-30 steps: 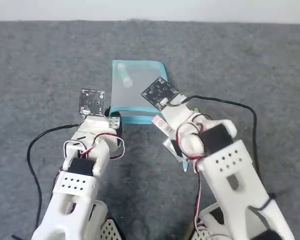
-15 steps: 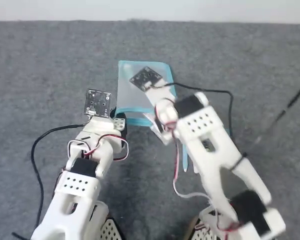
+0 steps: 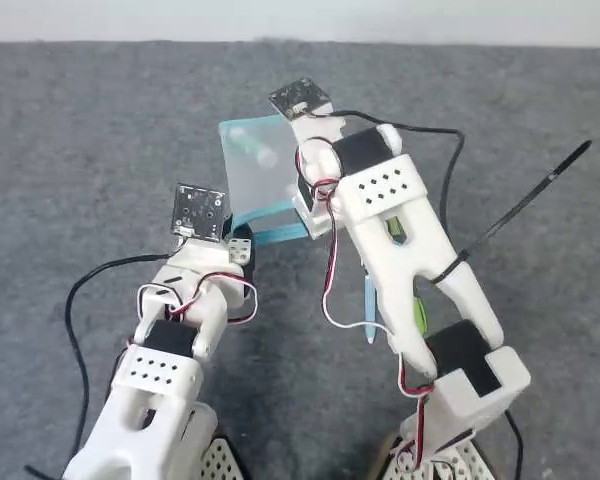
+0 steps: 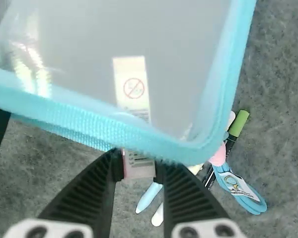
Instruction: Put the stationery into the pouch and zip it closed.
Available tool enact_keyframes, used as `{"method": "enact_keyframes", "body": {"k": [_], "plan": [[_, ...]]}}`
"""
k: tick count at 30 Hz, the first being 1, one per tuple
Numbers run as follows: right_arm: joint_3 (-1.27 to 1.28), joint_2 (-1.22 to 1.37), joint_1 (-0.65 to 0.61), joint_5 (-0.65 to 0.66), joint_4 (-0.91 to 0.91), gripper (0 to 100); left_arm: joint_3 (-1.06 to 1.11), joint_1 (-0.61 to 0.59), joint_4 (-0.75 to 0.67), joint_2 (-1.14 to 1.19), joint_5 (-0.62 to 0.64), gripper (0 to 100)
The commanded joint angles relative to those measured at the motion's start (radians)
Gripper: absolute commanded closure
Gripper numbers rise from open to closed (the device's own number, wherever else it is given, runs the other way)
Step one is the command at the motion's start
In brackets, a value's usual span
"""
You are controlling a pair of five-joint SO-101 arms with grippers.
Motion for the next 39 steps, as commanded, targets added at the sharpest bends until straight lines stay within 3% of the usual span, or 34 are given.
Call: {"method": "enact_keyframes", "body": {"k": [1,7,16,22,30,39], "plan": [[-0.069,-0.021,0.016,-0.012,-0.001,95.4,-0.016,0.009,-0.037,0.008,-0.02,99],[-0.072,-0.021,0.016,0.006,-0.008,82.6,-0.016,0.009,-0.037,0.008,-0.021,99],[-0.074,-0.047,0.016,0.011,-0.015,82.0,-0.016,0.006,-0.038,0.008,-0.021,99],[-0.031,-0.237,0.027,0.063,0.013,82.1,-0.016,-0.002,-0.034,0.002,-0.021,99],[0.356,-0.522,0.188,0.167,-0.021,82.1,-0.025,-0.098,-0.037,-0.002,-0.021,99],[0.887,-0.559,0.334,0.285,-0.239,82.1,-0.041,-0.153,-0.038,-0.002,-0.017,99]]}}
